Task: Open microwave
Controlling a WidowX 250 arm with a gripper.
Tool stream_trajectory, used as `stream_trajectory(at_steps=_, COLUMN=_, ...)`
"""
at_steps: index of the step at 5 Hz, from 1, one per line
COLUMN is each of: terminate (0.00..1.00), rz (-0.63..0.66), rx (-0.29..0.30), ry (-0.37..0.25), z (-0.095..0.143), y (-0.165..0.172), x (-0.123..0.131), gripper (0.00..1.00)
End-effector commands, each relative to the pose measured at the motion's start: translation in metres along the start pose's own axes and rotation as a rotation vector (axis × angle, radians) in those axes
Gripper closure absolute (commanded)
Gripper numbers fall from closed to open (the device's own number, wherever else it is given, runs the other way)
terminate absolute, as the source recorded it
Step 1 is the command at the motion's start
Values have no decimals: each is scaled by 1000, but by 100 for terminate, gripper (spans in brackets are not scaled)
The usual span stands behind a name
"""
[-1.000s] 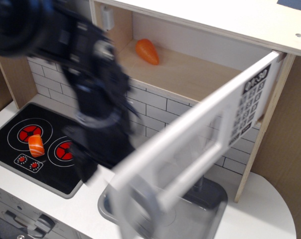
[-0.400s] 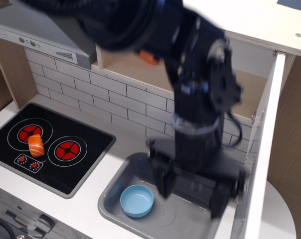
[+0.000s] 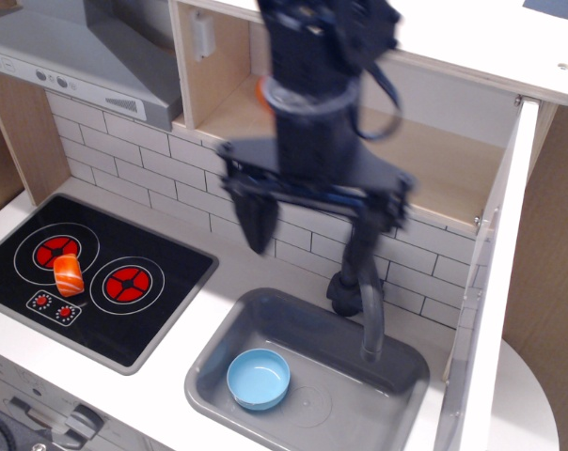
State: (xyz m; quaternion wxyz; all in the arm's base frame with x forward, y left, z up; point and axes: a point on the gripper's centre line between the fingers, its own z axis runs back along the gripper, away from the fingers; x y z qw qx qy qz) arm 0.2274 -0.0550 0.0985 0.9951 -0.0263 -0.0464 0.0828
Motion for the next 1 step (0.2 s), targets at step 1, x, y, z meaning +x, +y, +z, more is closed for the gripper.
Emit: stream_trajectory(at_steps=1, terminate=100, rz=178, rx=75, ry=-101, z=-16, y=78, x=47, gripper=0)
